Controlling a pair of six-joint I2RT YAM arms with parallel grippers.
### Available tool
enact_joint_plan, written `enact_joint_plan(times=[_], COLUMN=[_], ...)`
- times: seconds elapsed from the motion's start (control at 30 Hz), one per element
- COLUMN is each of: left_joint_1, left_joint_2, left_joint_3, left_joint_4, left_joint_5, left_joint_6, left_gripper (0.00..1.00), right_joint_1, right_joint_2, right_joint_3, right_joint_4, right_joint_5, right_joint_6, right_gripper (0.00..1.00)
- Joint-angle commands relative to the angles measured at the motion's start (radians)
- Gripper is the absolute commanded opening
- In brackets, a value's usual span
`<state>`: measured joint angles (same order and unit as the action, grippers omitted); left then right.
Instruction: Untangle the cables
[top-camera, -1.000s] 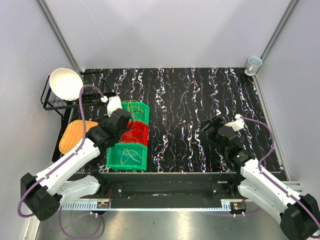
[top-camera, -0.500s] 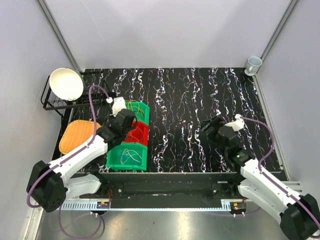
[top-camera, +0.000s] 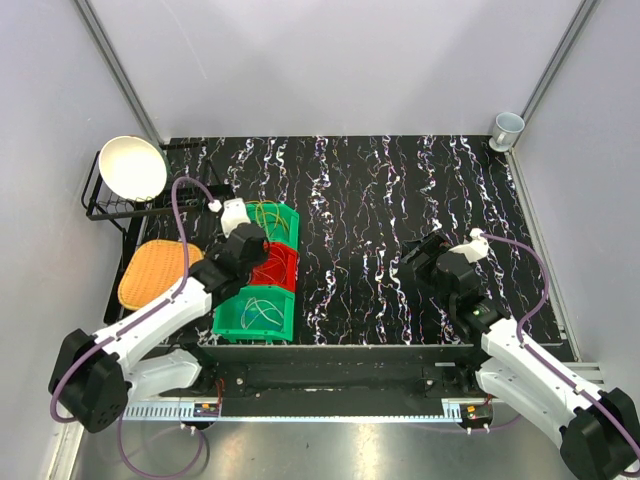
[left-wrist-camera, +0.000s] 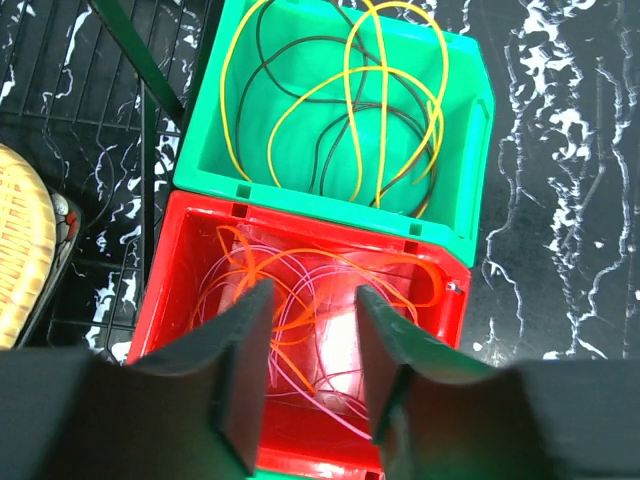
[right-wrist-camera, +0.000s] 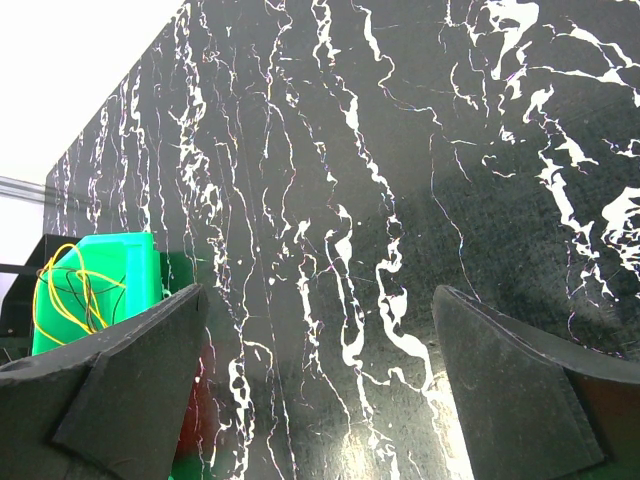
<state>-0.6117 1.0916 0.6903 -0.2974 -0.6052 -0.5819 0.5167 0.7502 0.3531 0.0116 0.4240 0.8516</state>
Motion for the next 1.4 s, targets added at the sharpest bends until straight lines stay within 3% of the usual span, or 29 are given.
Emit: enact_joint_plan(times=[0.0,0.17,0.3,0.63,0.8,0.93,1.1,1.37], left_joint_1=[0.006,0.004,0.004,0.004,0.004,0.004,0.004,0.004], left_joint_2=[-0.073,-0.133,-0.174,-0.219,-0.274,-0.334,-0.452,-0.605], left_joint_3=[-0.012,0.017,0.032,0.121,0.248,0.27,0.212,0.155], left_joint_4=[0.026,-0.037,-0.052,-0.181,-0.396,-0.489,-0.526,-0.543], left_joint_5=[0.042,0.056,0.076,0.143,0.13,0.09,0.07,0.131], left_joint_6=[-0.01,-0.004,0.008,0.039,0.056,0.106,0.113,0.096], left_gripper=[0.46,0.54,0.68,0.73,0.74,0.76,0.77,0.8], right_joint_1=[-0.006,-0.006,-0.006,-0.006,-0.006,-0.006,-0.007,-0.012], right_joint_2=[-0.011,-0.005,-0.006,0.006,0.097,0.095,0.107,0.319], right_joint_3=[0.009,0.01,0.012,0.021,0.073,0.17,0.28,0.349], right_joint_4=[0.034,0.034,0.034,0.057,0.061,0.033,-0.005,0.034], right_joint_5=[-0.002,-0.002,-0.002,-0.048,-0.097,-0.159,0.066,0.519], right_joint_6=[0.006,0.006,0.006,-0.034,-0.039,-0.208,-0.351,-0.678], right_gripper=[1.0,1.0,1.0,1.0,1.0,1.0,1.0,1.0])
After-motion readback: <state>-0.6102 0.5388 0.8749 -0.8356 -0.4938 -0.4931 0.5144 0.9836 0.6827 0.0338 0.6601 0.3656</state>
